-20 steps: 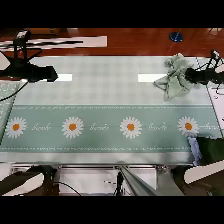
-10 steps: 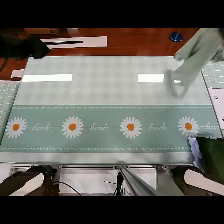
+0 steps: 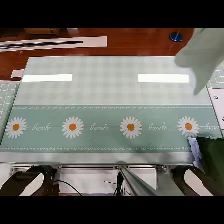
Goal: Fold the shirts.
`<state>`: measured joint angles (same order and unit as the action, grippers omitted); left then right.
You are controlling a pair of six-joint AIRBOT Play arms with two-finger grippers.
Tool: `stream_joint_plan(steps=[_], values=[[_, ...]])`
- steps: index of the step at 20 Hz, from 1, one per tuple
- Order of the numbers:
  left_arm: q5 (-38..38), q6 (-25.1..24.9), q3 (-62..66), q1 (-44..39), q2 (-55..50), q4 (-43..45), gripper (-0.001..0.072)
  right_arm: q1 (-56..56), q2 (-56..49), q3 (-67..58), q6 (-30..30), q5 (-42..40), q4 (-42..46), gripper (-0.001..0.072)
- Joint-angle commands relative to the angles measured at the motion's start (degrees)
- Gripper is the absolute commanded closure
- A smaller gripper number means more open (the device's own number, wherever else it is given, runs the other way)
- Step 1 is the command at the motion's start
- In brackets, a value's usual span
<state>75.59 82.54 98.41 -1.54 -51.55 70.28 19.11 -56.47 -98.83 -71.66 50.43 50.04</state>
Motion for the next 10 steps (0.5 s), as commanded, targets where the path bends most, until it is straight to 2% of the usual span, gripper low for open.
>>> stream_joint_plan(steps=[1, 5, 10], values=[[4.61, 0.24, 0.57, -0.02, 4.09, -0.02, 0.0031, -1.38, -0.87, -0.35, -2.45, 12.90, -0.66, 0.0682], [11.41, 1.14, 0.31, -0.02, 4.55, -0.02, 0.0034, -13.44, -9.38, -0.31, -2.84, 27.50, 0.20, 0.0682], [12.15, 1.11, -3.28, -0.02, 4.55, 0.00, 0.0034, -35.28, -22.34, -0.31, -2.89, 30.86, 8.90, 0.0682]])
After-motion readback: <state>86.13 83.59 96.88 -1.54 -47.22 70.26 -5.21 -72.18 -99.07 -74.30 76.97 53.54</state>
